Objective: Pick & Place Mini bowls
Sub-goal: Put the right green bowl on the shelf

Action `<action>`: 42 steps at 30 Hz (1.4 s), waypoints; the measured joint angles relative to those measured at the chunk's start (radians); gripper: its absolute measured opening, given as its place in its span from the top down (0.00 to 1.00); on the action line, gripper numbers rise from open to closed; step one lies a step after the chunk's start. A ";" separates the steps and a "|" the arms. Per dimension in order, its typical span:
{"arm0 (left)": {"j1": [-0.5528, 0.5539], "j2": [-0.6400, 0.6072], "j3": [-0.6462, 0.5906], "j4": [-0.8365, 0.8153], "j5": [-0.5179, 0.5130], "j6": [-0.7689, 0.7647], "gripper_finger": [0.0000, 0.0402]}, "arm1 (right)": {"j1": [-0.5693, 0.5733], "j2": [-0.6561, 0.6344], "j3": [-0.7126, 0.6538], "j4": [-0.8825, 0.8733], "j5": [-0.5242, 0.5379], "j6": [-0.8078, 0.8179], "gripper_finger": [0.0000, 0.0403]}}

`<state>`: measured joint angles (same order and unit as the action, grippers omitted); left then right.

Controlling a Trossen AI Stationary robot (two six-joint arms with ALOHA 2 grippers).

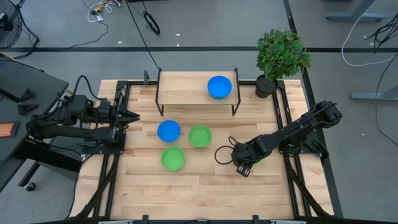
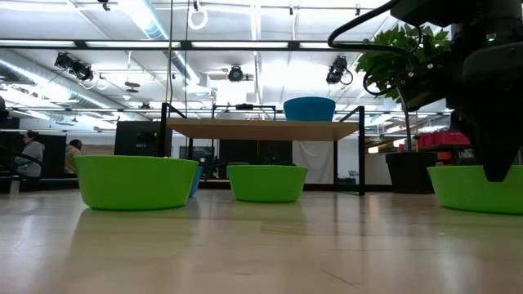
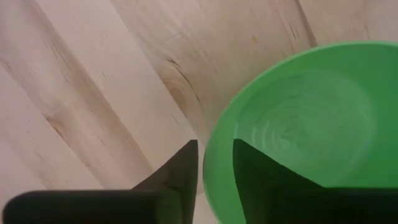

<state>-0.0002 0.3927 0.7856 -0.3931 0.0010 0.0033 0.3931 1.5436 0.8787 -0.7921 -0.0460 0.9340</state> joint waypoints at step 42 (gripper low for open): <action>0.000 0.000 0.000 0.000 0.000 0.000 0.88 | -0.112 -0.019 0.215 -0.106 -0.043 -0.294 1.00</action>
<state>-0.0004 0.3924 0.7853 -0.3935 0.0010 0.0032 0.2810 1.5242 1.0940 -0.8976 -0.0885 0.6400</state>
